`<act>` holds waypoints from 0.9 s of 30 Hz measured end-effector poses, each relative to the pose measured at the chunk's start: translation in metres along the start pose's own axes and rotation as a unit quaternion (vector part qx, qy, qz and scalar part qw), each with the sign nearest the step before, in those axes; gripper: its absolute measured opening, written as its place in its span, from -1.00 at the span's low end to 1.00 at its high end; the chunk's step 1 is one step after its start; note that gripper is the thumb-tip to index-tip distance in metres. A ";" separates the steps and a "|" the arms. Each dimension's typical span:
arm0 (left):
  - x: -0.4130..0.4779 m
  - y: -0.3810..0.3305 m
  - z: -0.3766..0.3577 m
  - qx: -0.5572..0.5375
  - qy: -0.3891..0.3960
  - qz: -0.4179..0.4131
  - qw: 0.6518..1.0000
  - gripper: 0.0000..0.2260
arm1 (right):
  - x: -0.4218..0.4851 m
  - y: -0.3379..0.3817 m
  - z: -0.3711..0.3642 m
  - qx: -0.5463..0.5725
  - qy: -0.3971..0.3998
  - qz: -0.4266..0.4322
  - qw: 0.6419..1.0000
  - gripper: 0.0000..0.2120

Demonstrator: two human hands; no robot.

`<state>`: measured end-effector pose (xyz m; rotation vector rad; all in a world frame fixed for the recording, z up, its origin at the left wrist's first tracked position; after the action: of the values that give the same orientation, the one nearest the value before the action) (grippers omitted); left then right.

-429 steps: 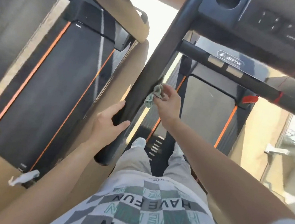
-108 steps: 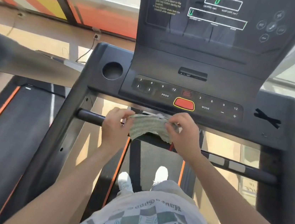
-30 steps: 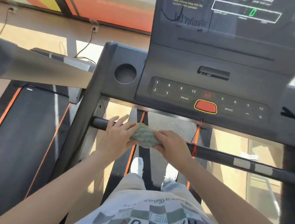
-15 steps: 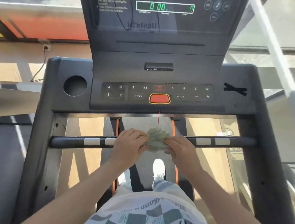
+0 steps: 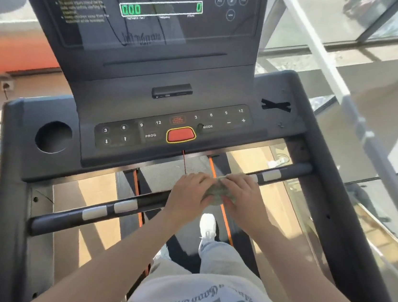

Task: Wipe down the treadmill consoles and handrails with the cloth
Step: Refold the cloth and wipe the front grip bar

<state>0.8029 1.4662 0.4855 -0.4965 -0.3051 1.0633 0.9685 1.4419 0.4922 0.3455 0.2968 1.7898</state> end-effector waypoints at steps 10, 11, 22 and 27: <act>0.032 -0.021 -0.012 -0.023 0.043 0.048 0.998 -0.69 | 0.016 -0.053 0.022 -0.009 0.060 0.074 0.995 -0.62; 0.039 -0.029 -0.017 -0.023 0.055 0.048 0.997 -0.68 | 0.016 -0.065 0.028 -0.008 0.061 0.069 0.996 -0.61; 0.117 -0.113 -0.068 -0.052 0.095 0.017 0.994 -0.61 | 0.008 -0.170 0.088 -0.078 0.066 0.022 0.995 -0.63; 0.138 -0.132 -0.080 -0.048 0.103 0.001 0.994 -0.58 | 0.001 -0.185 0.099 -0.147 0.052 -0.022 0.988 -0.65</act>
<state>1.0031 1.5177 0.4872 -0.6866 -0.1740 0.9937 1.1721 1.4888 0.5136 0.0373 0.1092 1.7809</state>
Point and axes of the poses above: each hand's wrist, its own x-axis towards the middle knuckle, its own z-axis out of the back of the hand, y = z × x, the point moved 5 cm from there along x, towards the middle knuckle, and after that the axes turned 1 degree about z, right-handed, at the moved point
